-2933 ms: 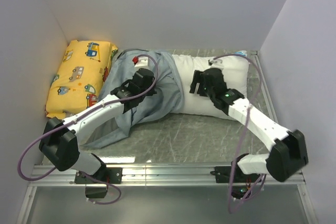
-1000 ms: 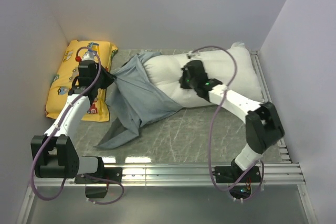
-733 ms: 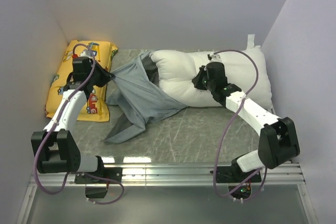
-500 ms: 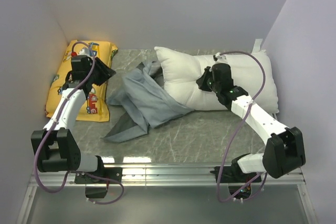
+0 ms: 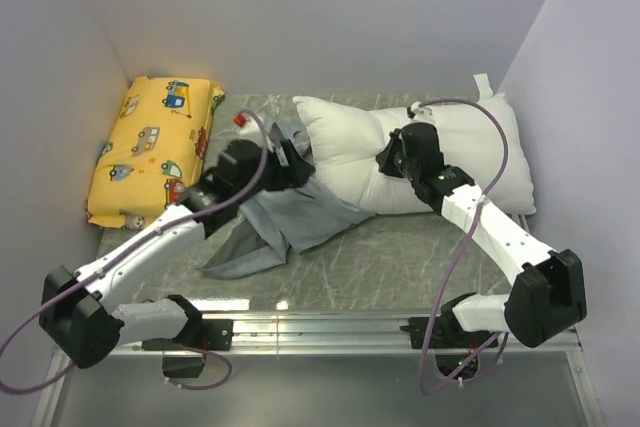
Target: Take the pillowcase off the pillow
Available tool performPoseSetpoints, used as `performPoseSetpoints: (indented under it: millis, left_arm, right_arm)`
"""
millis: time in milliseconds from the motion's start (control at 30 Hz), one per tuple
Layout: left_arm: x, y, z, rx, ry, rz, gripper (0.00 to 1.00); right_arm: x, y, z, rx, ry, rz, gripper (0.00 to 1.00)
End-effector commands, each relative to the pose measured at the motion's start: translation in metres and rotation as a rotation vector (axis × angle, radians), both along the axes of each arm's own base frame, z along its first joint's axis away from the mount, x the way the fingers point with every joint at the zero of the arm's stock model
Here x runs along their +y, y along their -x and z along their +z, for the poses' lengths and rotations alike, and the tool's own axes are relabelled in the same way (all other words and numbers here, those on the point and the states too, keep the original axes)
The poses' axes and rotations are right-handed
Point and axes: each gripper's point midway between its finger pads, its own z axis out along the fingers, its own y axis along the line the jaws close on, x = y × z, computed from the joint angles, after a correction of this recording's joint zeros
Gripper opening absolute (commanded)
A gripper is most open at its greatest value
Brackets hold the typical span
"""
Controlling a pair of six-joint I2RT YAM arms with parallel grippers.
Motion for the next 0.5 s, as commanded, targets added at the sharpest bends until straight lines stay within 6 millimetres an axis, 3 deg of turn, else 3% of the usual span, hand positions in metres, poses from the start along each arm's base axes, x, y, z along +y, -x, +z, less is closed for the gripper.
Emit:
performPoseSetpoints:
  millis: [0, 200, 300, 333, 367, 433, 467]
  left_arm:
    - [-0.017, 0.012, -0.051, 0.061, -0.059, 0.049, 0.83]
    - [-0.029, 0.029, -0.112, 0.104, -0.197, 0.042, 0.9]
    - [-0.024, 0.028, -0.133, 0.135, -0.241, 0.063, 0.81]
    - [-0.023, 0.028, -0.139, 0.146, -0.255, 0.067, 0.75]
    - [-0.021, 0.029, -0.143, 0.158, -0.261, 0.076, 0.52]
    - [-0.014, 0.03, -0.154, 0.175, -0.281, 0.106, 0.32]
    - [-0.011, 0.03, -0.157, 0.181, -0.285, 0.118, 0.14]
  right_arm:
    - [0.003, -0.017, 0.043, -0.095, -0.032, -0.055, 0.0]
    - [0.006, -0.029, 0.049, -0.095, -0.007, -0.056, 0.0]
    - [0.008, -0.03, 0.051, -0.097, -0.009, -0.053, 0.0]
    - [0.005, -0.031, 0.051, -0.099, 0.0, -0.064, 0.0]
    - [0.004, -0.032, 0.053, -0.104, 0.008, -0.068, 0.0]
    - [0.001, -0.033, 0.06, -0.113, 0.021, -0.075, 0.0]
    - [0.0, -0.034, 0.066, -0.125, 0.019, -0.081, 0.0]
